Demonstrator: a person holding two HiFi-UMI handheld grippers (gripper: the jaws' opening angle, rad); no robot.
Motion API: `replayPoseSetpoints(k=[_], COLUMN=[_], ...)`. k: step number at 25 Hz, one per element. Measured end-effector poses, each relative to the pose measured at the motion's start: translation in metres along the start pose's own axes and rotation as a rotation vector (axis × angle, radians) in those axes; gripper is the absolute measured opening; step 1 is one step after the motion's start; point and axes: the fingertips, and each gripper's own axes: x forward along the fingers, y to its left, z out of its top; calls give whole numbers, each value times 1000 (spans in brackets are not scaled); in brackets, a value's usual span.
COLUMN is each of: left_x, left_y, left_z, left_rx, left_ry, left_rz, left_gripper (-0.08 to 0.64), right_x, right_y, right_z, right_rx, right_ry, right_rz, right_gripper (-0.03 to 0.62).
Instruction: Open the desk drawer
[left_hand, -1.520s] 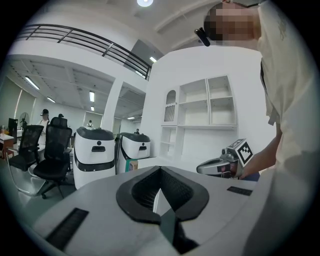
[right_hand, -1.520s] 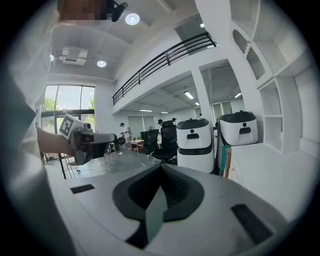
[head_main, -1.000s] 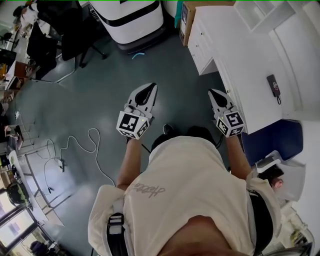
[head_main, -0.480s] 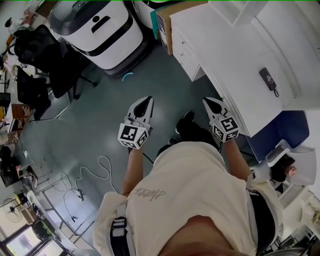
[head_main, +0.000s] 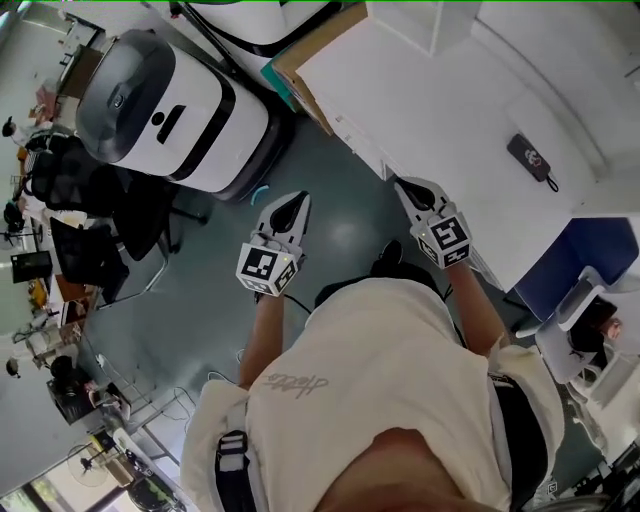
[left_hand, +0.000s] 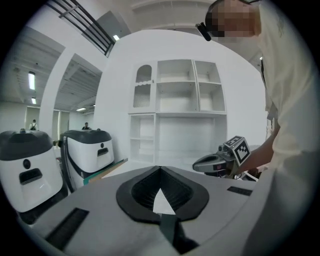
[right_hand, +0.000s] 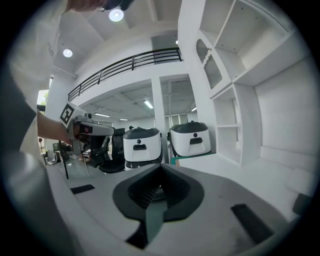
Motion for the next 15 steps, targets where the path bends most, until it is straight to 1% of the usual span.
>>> replayPoseSetpoints(k=[4, 6, 8, 12, 15], left_x=[70, 98, 125, 169, 184], left_y=[-38, -61, -84, -122, -140], left_z=[11, 18, 23, 33, 29], left_rx=[52, 97, 135, 148, 155], left_ry=[24, 33, 38, 20, 30], left_rz=[-182, -274, -360, -515, -618], left_gripper=[2, 2, 2, 2, 2], right_x=[-12, -24, -40, -65, -84], right_y=[-37, -54, -70, -98, -108], right_z=[1, 0, -8, -28, -42], right_rx=[-31, -4, 42, 90, 141], right_ry=[-16, -28, -26, -2, 15], right_rz=[-87, -137, -195, -300, -392], right_gripper=[-2, -2, -2, -2, -2])
